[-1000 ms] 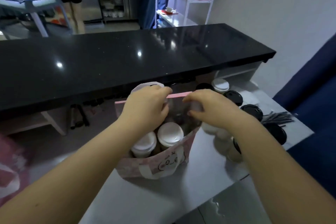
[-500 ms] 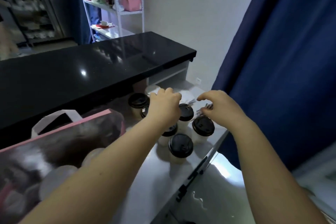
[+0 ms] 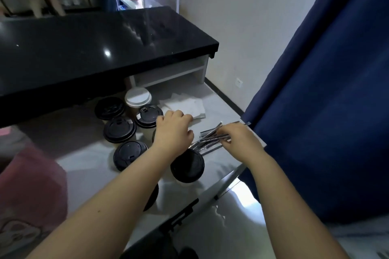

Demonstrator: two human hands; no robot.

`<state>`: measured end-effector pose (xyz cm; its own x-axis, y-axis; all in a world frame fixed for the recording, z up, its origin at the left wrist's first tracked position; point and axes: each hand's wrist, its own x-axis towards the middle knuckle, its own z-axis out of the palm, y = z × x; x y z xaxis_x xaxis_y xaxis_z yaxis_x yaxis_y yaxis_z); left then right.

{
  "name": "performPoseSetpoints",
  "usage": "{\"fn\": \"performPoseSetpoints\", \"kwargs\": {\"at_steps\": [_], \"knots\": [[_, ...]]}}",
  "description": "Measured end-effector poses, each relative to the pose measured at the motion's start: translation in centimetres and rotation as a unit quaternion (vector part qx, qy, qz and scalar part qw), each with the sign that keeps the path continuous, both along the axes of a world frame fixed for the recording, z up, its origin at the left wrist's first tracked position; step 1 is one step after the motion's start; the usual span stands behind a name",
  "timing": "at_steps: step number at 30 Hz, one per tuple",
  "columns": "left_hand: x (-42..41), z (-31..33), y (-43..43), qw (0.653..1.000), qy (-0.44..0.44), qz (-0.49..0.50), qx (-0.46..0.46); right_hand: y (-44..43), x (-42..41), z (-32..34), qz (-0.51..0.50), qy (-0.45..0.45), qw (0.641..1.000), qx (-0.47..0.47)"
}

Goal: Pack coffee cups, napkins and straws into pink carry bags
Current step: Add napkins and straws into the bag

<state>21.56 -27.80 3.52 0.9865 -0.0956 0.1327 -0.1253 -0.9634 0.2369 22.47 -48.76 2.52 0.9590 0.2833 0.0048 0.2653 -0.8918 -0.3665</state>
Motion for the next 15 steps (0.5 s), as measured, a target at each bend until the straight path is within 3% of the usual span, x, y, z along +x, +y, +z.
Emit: {"fn": "performPoseSetpoints", "kwargs": {"at_steps": [7, 15], "knots": [[3.0, -1.8, -1.1, 0.999, 0.040, 0.006, 0.027, -1.6, 3.9, -6.2, 0.004, 0.045, 0.998, -0.046], [5.9, -3.6, -2.6, 0.996, 0.080, -0.024, 0.033, -1.0, 6.3, -10.4, -0.014, 0.038, 0.997, -0.069]]}}
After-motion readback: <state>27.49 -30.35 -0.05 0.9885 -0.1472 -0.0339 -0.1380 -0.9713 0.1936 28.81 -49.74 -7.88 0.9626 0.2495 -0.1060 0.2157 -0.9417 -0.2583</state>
